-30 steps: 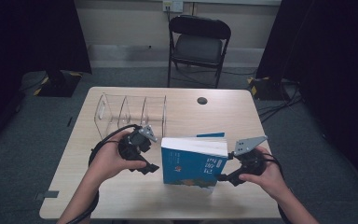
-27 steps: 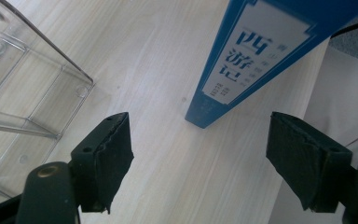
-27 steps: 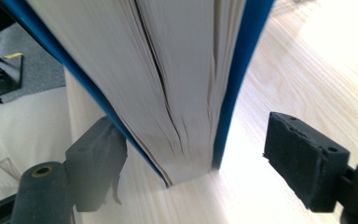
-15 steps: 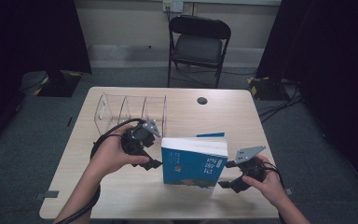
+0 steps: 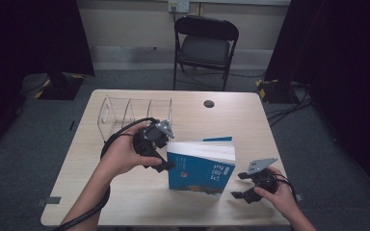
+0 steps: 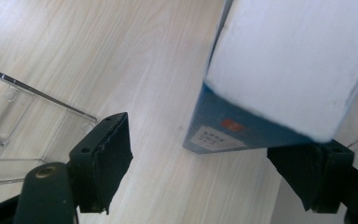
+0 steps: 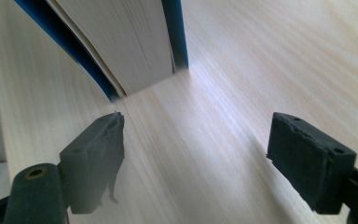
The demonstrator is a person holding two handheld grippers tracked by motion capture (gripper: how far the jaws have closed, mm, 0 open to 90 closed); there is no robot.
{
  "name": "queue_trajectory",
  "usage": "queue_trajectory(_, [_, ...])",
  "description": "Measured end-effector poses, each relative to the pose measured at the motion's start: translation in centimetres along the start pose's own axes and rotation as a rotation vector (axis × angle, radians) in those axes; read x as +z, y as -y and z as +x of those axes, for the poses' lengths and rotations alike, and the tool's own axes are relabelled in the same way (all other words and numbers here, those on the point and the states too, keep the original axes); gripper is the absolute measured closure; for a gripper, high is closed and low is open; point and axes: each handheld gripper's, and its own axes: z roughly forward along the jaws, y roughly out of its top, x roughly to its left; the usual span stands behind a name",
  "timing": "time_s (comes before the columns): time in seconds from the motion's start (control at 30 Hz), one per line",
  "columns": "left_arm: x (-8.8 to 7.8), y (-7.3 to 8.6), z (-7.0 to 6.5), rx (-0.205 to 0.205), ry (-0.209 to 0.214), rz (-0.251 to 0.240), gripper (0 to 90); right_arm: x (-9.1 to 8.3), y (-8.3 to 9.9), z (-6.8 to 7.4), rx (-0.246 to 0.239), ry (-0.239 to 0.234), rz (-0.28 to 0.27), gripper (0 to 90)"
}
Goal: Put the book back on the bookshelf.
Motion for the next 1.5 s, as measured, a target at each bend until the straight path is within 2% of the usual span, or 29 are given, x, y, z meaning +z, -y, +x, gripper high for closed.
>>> queue_trajectory(0.07, [0.0, -0.3, -0.1, -0.013, 0.001, -0.005, 21.4, 0.1, 0.4, -0.1, 0.0, 0.015, 0.002, 19.3])
queue_trajectory(0.13, [0.0, -0.7, 0.0, 0.012, 0.006, 0.003, 21.4, 0.3, 0.7, -0.1, 0.001, 0.023, 0.007, 19.4])
queue_trajectory(0.23, [0.1, -1.2, -0.2, 0.009, 0.011, -0.006, 21.2, 0.4, 1.2, -0.2, 0.001, 0.043, 0.014, 19.3])
queue_trajectory(0.27, [0.1, -1.3, -0.1, 0.024, 0.01, -0.004, 20.9, 0.5, 1.4, -0.3, -0.01, 0.044, -0.001, 19.4])
queue_trajectory(0.43, [0.0, -2.2, -0.3, 0.051, 0.015, -0.006, 20.3, 0.4, 1.8, -0.3, -0.006, 0.059, -0.021, 19.4])
queue_trajectory(0.57, [0.0, -2.7, -0.4, 0.055, 0.024, -0.013, 20.0, 0.4, 2.1, -0.3, -0.01, 0.066, -0.045, 19.3])
queue_trajectory(0.67, [0.3, -3.1, -0.6, 0.084, 0.022, -0.002, 20.4, 0.5, 2.4, -0.3, -0.01, 0.069, -0.07, 19.3])
queue_trajectory(0.77, [0.6, -3.6, -0.8, 0.114, 0.024, 0.005, 25.3, 0.5, 2.7, -0.2, -0.009, 0.082, -0.091, 19.3])
queue_trajectory(0.9, [0.9, -4.0, -0.9, 0.151, 0.022, 0.026, 31.2, 0.6, 3.0, 0.0, -0.021, 0.104, -0.114, 19.3])
queue_trajectory(0.97, [1.1, -4.3, -1.0, 0.159, 0.016, 0.052, 33.4, 0.7, 3.2, 0.1, -0.018, 0.115, -0.13, 19.3])
queue_trajectory(1.0, [1.2, -4.4, -1.1, 0.157, 0.016, 0.057, 33.5, 0.7, 3.2, 0.1, -0.018, 0.115, -0.13, 19.3])
queue_trajectory(1.17, [1.8, -5.0, -1.5, 0.2, 0.024, 0.09, 38.7, 0.8, 3.2, 0.4, -0.031, 0.133, -0.123, 18.9])
queue_trajectory(1.37, [2.2, -5.7, -1.8, 0.21, 0.027, 0.139, 43.1, 0.7, 3.2, 0.4, -0.031, 0.133, -0.123, 18.9])
queue_trajectory(1.5, [2.5, -5.9, -1.9, 0.209, 0.051, 0.163, 45.7, 0.8, 3.2, 0.4, -0.031, 0.133, -0.123, 18.9])
